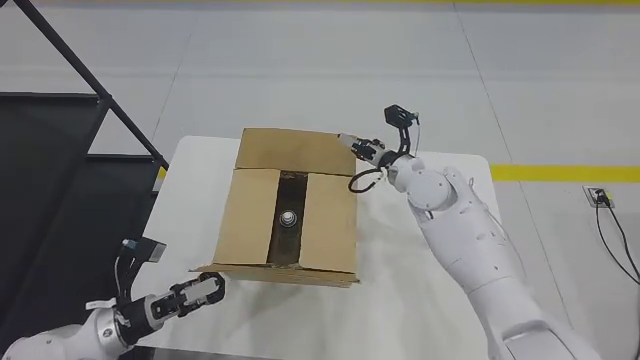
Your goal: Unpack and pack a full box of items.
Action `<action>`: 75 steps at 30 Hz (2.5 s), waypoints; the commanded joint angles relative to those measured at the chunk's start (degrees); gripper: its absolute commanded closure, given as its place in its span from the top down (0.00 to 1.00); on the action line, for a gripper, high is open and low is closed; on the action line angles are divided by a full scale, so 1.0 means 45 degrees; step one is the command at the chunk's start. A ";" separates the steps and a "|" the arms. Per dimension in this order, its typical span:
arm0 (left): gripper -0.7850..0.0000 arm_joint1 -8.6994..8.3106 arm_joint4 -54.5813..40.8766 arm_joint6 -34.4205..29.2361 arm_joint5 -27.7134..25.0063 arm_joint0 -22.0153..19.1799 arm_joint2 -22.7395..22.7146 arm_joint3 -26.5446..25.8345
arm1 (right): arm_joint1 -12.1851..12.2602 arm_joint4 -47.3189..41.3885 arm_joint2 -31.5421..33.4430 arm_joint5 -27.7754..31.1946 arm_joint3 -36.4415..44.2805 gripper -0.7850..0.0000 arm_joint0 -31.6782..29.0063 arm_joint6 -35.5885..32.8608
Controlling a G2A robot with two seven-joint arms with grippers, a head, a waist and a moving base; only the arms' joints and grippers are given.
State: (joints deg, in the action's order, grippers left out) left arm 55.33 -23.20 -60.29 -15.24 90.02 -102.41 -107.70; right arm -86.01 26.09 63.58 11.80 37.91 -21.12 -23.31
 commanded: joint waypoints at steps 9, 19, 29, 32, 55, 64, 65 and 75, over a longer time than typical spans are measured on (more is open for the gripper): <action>1.00 0.0015 0.0359 0.1466 0.1089 -0.1205 0.0650 0.0344 | -0.0431 -0.1962 -0.0047 0.1821 -0.2822 1.00 0.1345 -0.1654; 1.00 0.0045 0.1563 0.2558 0.1845 -0.2114 0.1621 0.0577 | -0.0449 -0.4228 0.0617 0.4246 -0.4216 1.00 0.2086 -0.3876; 1.00 0.0079 0.2384 0.3200 0.2264 -0.2655 0.2335 0.0581 | -0.0252 -0.5265 0.1011 0.5854 -0.3915 1.00 0.2178 -0.5426; 1.00 0.0089 0.2607 0.3354 0.2440 -0.2835 0.2534 0.0641 | -0.0144 -0.5494 0.1109 0.6233 -0.3519 1.00 0.2084 -0.6064; 1.00 0.0280 0.3368 0.4033 0.3264 -0.4903 0.4247 0.2310 | 0.0910 -0.4582 0.1525 0.0576 0.4382 1.00 -0.2151 -0.8116; 1.00 0.0370 0.3356 0.4350 0.3166 -0.5343 0.4677 0.2656 | 0.1042 -0.4869 0.1243 -0.0938 0.6003 1.00 -0.3207 -0.8403; 1.00 0.0381 0.3293 0.4446 0.3129 -0.5350 0.4678 0.2664 | 0.1040 -0.4925 0.1195 -0.0969 0.6017 1.00 -0.3216 -0.8362; 1.00 0.0468 0.2786 0.5434 0.2952 -0.5401 0.4503 0.2898 | 0.1003 -0.5135 0.0571 -0.1017 0.5622 1.00 -0.3032 -0.8139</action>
State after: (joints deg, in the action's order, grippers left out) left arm 57.38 -10.44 -36.42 -1.83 65.86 -82.07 -94.97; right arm -81.50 3.18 66.32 7.08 63.55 -34.87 -60.00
